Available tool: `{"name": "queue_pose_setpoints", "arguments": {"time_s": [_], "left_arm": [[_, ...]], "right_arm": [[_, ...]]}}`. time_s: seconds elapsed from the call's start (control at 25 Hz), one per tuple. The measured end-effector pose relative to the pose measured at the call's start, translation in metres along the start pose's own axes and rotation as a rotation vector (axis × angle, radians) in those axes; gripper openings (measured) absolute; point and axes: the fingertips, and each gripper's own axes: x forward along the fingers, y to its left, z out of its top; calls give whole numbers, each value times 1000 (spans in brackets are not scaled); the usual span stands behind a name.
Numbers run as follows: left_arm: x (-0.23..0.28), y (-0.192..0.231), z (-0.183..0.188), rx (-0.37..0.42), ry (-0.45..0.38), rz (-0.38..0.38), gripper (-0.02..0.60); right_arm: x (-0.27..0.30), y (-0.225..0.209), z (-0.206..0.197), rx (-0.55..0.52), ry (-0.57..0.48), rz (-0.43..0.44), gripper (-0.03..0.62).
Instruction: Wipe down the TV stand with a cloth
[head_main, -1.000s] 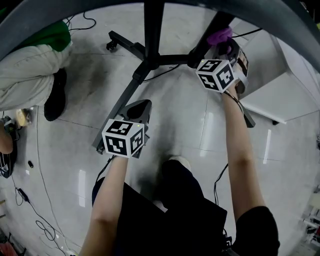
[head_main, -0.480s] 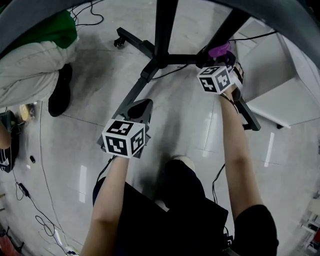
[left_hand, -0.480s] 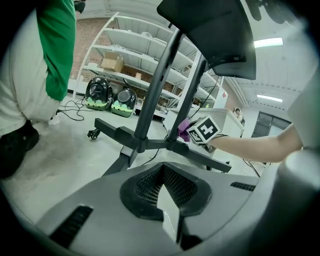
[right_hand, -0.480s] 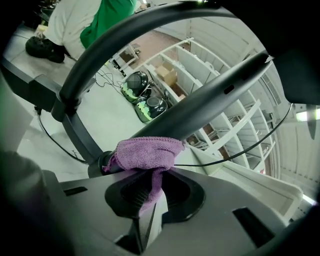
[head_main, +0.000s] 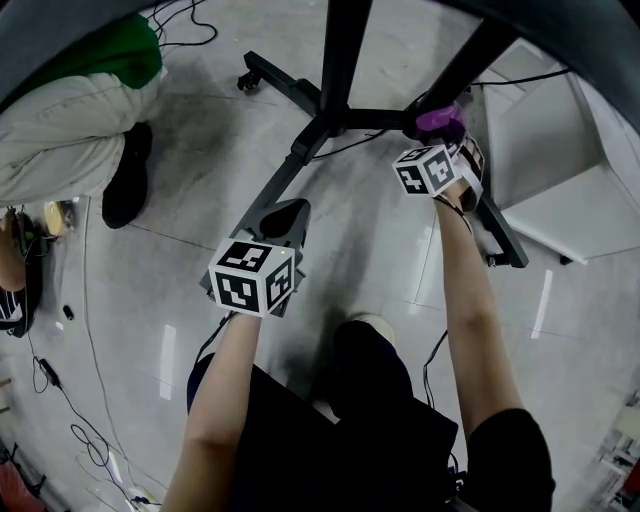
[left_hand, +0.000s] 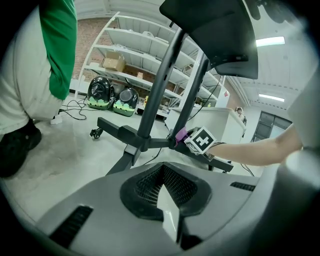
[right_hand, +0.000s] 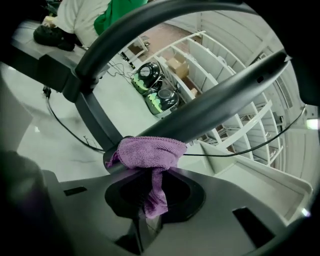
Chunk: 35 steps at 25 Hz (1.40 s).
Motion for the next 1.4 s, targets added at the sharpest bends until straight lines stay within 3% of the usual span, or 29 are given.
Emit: {"name": "queue_pose_setpoints", "arguments": {"time_s": [0.4,0.8,1.0,1.4], "left_arm": [[0,0,-1,2,4,6,6],[-23,13,6,-1,-21,45,6],[-47,27,13,20,-48,85,6],[-120,95,29,-35,-123,272,6]], "right_arm": [[1,15,-5,-117,-9,30,68],[-53,17,9,-24,-131,26,68],[-107,35,45,22,-276,73,69],[-233,137,142,-39,-637,322,69]]}}
